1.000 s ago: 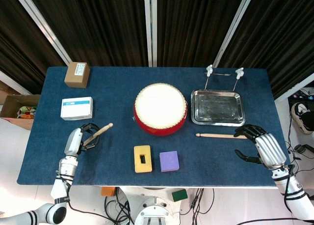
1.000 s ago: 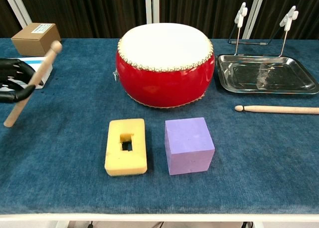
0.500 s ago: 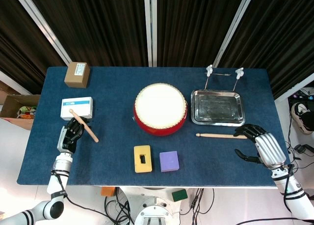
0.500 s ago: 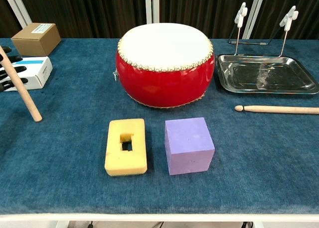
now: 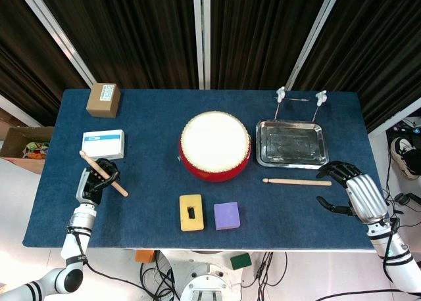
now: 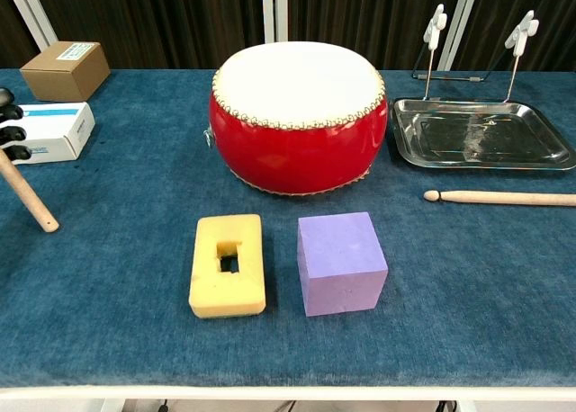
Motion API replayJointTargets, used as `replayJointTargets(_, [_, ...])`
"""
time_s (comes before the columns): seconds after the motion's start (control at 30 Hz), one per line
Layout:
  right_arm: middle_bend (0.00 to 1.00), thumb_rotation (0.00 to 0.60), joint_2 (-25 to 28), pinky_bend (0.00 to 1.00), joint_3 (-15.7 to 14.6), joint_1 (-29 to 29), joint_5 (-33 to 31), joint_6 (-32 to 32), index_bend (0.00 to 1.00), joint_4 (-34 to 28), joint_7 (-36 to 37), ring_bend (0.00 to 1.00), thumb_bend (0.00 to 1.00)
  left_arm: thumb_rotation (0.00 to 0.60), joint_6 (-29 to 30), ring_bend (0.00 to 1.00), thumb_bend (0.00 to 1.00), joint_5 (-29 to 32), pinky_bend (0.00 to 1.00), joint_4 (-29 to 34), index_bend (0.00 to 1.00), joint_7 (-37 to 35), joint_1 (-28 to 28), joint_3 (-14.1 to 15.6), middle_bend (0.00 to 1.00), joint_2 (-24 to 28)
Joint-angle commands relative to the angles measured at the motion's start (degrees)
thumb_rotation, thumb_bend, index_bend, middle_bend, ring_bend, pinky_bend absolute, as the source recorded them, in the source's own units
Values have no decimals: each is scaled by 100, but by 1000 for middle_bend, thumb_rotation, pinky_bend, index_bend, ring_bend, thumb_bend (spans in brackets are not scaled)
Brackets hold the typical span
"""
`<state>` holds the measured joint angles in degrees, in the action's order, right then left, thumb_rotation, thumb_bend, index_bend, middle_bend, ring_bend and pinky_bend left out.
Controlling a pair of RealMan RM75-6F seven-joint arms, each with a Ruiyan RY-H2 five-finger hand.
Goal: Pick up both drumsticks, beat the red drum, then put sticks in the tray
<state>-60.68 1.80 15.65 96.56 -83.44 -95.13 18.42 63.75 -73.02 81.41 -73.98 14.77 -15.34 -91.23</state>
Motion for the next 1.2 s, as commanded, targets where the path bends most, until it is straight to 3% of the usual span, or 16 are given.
replayJointTargets(0.03, [355, 600, 35, 320, 23, 11, 9, -11, 427, -42, -16, 225, 193, 600, 240, 652, 40, 310, 665, 285, 621, 989, -41, -31, 636, -128])
replayJointTargets(0.3, [356, 600, 13, 320, 14, 9, -8, 26, 427, -46, 10, 225, 193, 600, 342, 692, 41, 371, 715, 306, 662, 1719, -66, 82, 673, -374])
replayJointTargets(0.73, [356, 600, 4, 320, 2, -83, -26, -78, 427, -17, 93, 225, 193, 600, 172, 710, 41, 256, 715, 29, 711, 2013, -62, 289, 692, -679])
replayJointTargets(0.83, [356, 600, 2, 320, 5, -102, -24, -110, 427, -12, 109, 225, 193, 600, 35, 726, 43, 237, 776, -17, 736, 1867, -38, 296, 707, -713])
replayJointTargets(1.0, [356, 600, -9, 320, -24, -109, -52, -38, 427, 5, 84, 225, 193, 600, -39, 801, 152, 204, 975, -281, 802, 1960, 12, 296, 778, -796])
replayJointTargets(1.2, [356, 600, -46, 320, -51, -91, -67, 56, 428, 22, 132, 225, 193, 600, -57, 907, 282, 136, 1000, -559, 888, 2378, 96, 324, 888, -846])
